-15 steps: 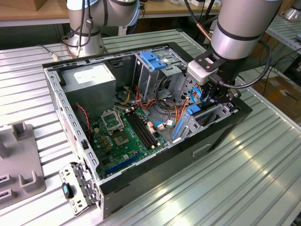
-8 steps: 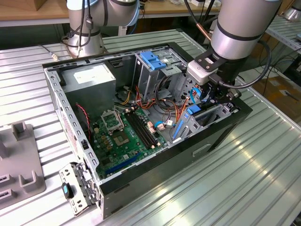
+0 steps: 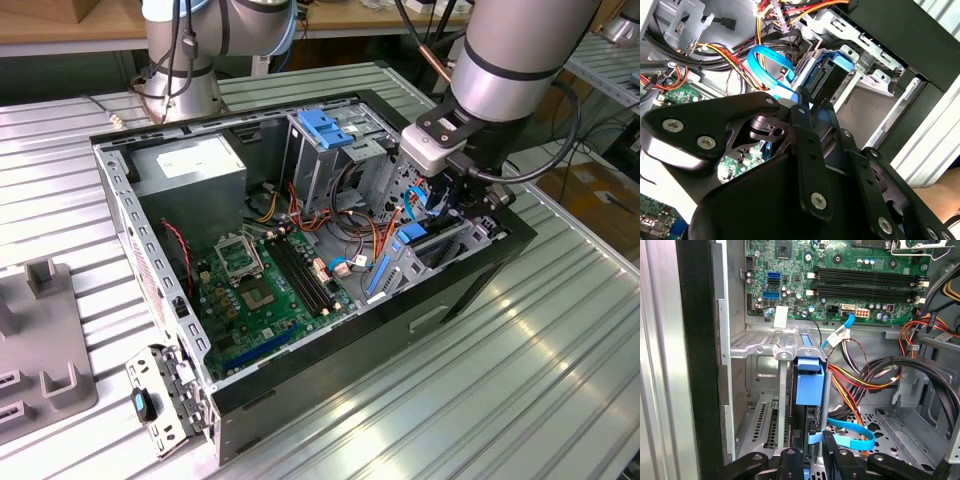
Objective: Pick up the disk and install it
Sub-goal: 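Insert the first disk wire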
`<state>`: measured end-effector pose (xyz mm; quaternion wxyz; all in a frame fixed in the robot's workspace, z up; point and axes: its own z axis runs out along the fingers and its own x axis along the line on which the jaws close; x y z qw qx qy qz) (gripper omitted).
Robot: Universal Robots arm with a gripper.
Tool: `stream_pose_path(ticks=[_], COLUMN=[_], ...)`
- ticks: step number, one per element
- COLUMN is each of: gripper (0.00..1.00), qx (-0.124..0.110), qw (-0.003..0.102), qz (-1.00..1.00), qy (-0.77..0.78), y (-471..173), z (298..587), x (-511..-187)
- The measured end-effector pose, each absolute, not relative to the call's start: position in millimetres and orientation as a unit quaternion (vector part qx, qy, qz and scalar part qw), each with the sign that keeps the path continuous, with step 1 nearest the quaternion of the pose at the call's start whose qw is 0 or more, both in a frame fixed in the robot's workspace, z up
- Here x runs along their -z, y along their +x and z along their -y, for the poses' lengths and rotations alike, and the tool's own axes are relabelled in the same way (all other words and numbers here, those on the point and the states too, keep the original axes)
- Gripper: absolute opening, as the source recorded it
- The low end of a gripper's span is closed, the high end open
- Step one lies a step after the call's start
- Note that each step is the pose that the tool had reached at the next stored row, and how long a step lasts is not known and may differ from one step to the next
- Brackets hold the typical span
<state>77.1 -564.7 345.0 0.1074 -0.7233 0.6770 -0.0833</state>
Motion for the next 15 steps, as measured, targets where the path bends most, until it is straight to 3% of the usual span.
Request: stream_pose_path(ticks=[4, 7, 13, 15], gripper=[0.3, 0.3, 0.3, 0.3], qx=[0.083, 0.074, 0.073, 0.065], qw=[0.107, 0.098, 0.096, 0.088], qz=[-0.677, -0.679, -0.679, -0.681], qy=[-0.723, -0.724, -0.724, -0.724], y=[77.3, 89.7, 89.8, 90.7], z=[564.8, 563.5, 563.6, 563.6], x=[-345.1, -344.9, -344.9, -344.9])
